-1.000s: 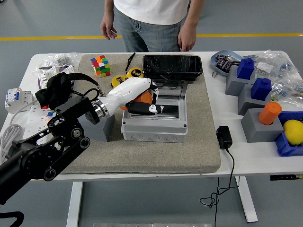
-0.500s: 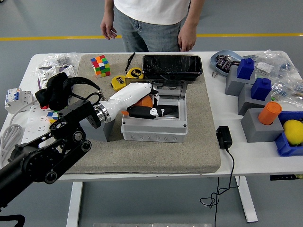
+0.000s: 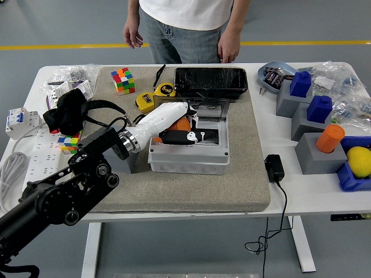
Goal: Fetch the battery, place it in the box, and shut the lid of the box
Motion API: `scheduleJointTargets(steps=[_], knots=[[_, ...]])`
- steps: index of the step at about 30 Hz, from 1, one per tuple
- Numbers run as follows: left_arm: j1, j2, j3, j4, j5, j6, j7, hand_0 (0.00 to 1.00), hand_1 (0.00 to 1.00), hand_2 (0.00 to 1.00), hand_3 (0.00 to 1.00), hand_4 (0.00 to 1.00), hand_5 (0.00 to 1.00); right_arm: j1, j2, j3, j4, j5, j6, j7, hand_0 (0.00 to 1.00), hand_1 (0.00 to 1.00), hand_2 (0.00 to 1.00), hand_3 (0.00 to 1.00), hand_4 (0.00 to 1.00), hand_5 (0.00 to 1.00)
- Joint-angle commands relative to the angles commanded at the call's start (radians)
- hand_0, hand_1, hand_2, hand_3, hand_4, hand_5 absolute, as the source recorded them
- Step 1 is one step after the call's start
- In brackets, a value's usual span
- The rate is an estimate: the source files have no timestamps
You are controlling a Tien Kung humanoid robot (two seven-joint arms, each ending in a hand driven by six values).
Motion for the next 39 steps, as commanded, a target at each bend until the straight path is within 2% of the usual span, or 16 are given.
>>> scheduleJointTargets(steps=[23,33,39], knots=[[-0.037,-0.115,-0.035,0.157,0.071,0.079,-0.051,0.023,0.002,0.002,0.002,0.941,0.833,0.01,0.002,-0.004,0.0,0.005,0.002,0.001,0.954,0.898,0.822,0.841,0.998,0.998],[-0.052,-0.117,-0.037,0.216,0.093,0.126,-0.085,0.027,0.002,0.002,0.002,0.954,0.823,0.012,0.001,-0.003,0.0,0.004,0.004,0.0,0.954,0.899,0.822,0.841,0.998,0.998],[-0.055,-0.117,-0.036,0.221,0.106,0.136,-0.092,0.037,0.002,0.002,0.002,0.958,0.815,0.012,0.002,-0.006,0.0,0.007,0.004,0.002,0.954,0.899,0.822,0.841,0.998,0.998]])
